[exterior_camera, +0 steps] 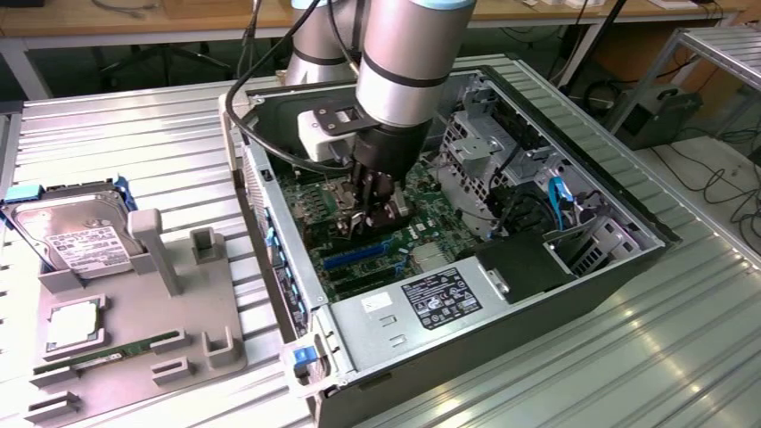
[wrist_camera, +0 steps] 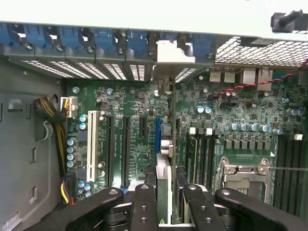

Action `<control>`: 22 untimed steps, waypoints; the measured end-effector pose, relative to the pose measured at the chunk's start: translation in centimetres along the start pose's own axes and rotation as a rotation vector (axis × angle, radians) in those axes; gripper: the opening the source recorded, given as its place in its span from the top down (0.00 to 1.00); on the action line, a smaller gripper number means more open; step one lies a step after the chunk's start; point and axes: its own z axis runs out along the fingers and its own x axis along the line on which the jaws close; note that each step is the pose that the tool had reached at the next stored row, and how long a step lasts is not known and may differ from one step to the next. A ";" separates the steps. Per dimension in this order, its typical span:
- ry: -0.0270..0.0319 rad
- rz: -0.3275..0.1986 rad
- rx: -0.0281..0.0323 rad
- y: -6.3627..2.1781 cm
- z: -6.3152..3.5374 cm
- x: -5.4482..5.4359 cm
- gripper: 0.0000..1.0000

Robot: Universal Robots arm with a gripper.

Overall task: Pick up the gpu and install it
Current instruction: 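Insert the gpu into the slot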

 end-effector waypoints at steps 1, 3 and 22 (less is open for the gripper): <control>0.0043 0.001 -0.0001 0.07 0.07 0.0 0.74; 0.0057 0.003 -0.0002 0.21 0.15 0.0 0.74; 0.0052 0.011 0.0003 0.61 1.35 0.0 0.74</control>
